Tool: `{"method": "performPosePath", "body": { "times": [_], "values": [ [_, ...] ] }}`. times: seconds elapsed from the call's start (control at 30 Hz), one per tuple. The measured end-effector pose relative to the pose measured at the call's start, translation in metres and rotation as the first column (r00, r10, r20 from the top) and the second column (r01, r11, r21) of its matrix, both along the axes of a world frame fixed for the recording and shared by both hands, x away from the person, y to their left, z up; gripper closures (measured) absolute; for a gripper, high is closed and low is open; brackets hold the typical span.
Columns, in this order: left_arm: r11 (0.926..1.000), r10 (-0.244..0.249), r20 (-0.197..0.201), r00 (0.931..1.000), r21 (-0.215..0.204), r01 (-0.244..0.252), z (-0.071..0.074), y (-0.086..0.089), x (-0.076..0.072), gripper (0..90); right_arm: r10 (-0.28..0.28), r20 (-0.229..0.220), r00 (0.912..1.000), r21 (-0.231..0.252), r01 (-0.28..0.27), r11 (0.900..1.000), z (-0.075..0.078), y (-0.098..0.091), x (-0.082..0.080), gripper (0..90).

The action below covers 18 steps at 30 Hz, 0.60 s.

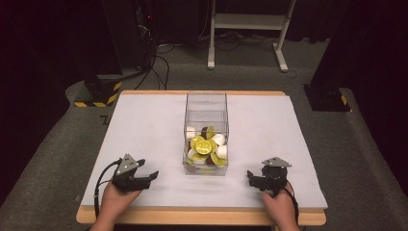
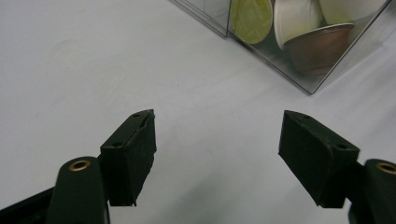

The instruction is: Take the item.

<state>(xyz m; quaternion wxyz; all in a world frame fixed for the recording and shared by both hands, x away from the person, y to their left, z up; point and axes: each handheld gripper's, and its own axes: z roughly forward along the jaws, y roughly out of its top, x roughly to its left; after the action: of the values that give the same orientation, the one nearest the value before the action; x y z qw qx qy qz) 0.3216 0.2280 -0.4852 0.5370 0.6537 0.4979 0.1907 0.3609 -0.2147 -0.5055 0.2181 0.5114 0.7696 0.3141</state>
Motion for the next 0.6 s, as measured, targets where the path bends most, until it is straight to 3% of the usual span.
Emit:
{"method": "performPosePath", "body": {
  "times": [0.17, 0.23, 0.3, 0.47, 0.6],
  "values": [
    [0.9999, -0.012, 0.010, 0.9999, -0.006, 0.012, 0.003, -0.001, -0.002, 24.8, 0.000, 0.002, 1.0000, 0.001, 0.000, 1.0000, 0.000, 0.000, 0.000, 10.2],
    [0.9993, -0.009, 0.021, 0.9997, -0.037, 0.010, 0.007, -0.003, -0.003, 23.9, 0.000, 0.001, 1.0000, 0.000, 0.000, 1.0000, 0.000, 0.000, 0.000, 10.2],
    [0.9995, -0.019, 0.022, 0.9996, -0.023, 0.020, 0.008, -0.002, -0.003, 23.2, 0.000, 0.000, 1.0000, 0.000, 0.000, 1.0000, 0.000, 0.000, 0.000, 10.2],
    [0.9983, -0.017, 0.028, 0.9995, -0.056, 0.019, 0.013, -0.005, -0.005, 22.2, 0.000, 0.001, 1.0000, 0.001, 0.000, 1.0000, 0.000, 0.000, 0.000, 10.2],
    [0.9985, -0.026, 0.039, 0.9989, -0.048, 0.028, 0.016, -0.006, -0.006, 22.1, 0.000, 0.000, 1.0000, 0.001, 0.000, 1.0000, 0.000, 0.000, 0.000, 10.2]
  ]
}}
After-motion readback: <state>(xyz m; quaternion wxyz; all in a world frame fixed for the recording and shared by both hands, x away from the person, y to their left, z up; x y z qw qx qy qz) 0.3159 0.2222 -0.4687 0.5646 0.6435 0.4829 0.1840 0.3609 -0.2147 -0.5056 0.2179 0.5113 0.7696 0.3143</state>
